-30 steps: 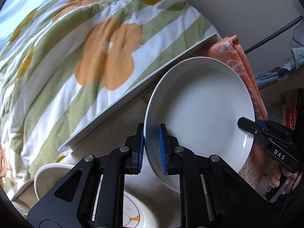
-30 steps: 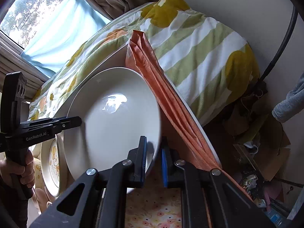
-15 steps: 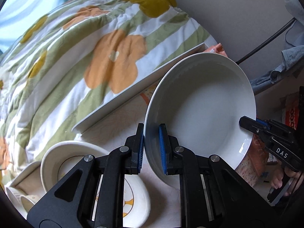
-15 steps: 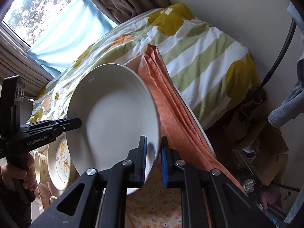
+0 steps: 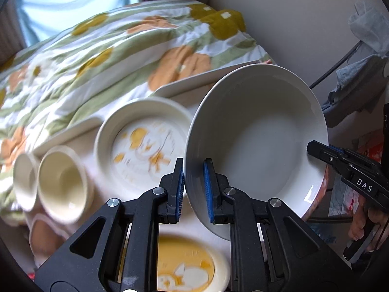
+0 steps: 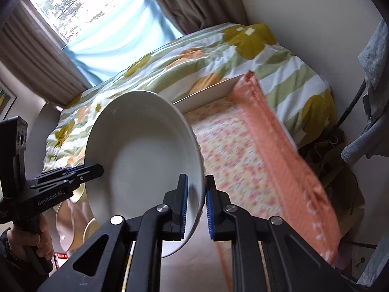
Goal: Organize plates and bowls
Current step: 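Carry the white plate over the yellow bowl and lower it inside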
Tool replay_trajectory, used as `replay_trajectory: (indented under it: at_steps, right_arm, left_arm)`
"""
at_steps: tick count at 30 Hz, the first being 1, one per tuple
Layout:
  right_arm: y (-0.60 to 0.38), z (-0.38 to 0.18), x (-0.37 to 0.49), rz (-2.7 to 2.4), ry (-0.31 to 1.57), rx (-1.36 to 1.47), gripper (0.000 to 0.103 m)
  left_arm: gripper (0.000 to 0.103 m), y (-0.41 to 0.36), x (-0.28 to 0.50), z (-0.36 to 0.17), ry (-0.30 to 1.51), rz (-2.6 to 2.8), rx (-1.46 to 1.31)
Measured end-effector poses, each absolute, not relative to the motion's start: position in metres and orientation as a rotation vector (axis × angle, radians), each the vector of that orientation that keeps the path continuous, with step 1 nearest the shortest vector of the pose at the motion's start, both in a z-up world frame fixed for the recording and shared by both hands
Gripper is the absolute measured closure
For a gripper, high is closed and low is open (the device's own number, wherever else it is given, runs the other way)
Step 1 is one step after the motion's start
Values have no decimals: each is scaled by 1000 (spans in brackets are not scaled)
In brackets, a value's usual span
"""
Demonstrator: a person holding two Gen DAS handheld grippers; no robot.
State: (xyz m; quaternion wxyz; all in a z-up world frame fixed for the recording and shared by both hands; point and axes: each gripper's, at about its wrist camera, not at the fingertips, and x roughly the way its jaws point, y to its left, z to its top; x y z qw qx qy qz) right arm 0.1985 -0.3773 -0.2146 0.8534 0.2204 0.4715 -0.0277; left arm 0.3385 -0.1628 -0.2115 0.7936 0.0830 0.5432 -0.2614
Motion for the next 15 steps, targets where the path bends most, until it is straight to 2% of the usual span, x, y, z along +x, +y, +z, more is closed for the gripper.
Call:
replay_trajectory:
  at_steps: [6,15]
  right_arm:
    - [-313,-216,168,39,1032,420,90]
    - [-241,-260,138,148,1137,404,90]
  left_arm:
    - [90,-81,277,-216,1191,-454,110]
    - [90,1,214,-258,1285,-326,49]
